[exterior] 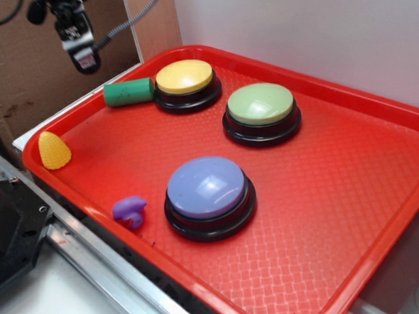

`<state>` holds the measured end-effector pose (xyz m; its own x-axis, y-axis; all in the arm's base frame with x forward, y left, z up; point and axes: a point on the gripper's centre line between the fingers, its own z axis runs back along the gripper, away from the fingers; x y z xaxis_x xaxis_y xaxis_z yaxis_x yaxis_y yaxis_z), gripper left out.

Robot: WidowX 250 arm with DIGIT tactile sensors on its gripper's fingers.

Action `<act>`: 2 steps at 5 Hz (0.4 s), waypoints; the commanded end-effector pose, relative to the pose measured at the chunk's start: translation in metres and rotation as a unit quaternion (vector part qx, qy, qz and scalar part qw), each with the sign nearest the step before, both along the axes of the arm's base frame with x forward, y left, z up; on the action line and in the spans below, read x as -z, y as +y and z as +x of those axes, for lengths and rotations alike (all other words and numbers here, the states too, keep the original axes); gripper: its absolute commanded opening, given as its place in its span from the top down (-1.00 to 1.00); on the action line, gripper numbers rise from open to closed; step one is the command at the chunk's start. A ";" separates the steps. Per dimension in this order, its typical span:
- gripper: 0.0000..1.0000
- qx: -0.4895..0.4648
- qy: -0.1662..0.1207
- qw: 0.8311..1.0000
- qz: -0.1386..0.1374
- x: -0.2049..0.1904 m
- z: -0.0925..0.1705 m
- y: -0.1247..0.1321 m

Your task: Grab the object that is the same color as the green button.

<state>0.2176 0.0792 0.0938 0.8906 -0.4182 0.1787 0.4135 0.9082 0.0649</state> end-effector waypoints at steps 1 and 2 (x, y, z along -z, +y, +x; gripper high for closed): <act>-1.00 0.031 -0.012 0.999 -0.005 0.038 0.040 0.018; -1.00 0.035 -0.007 0.999 -0.002 0.055 0.048 0.019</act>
<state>0.2509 0.0985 0.0251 0.8675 -0.4706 0.1610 0.4725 0.8809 0.0287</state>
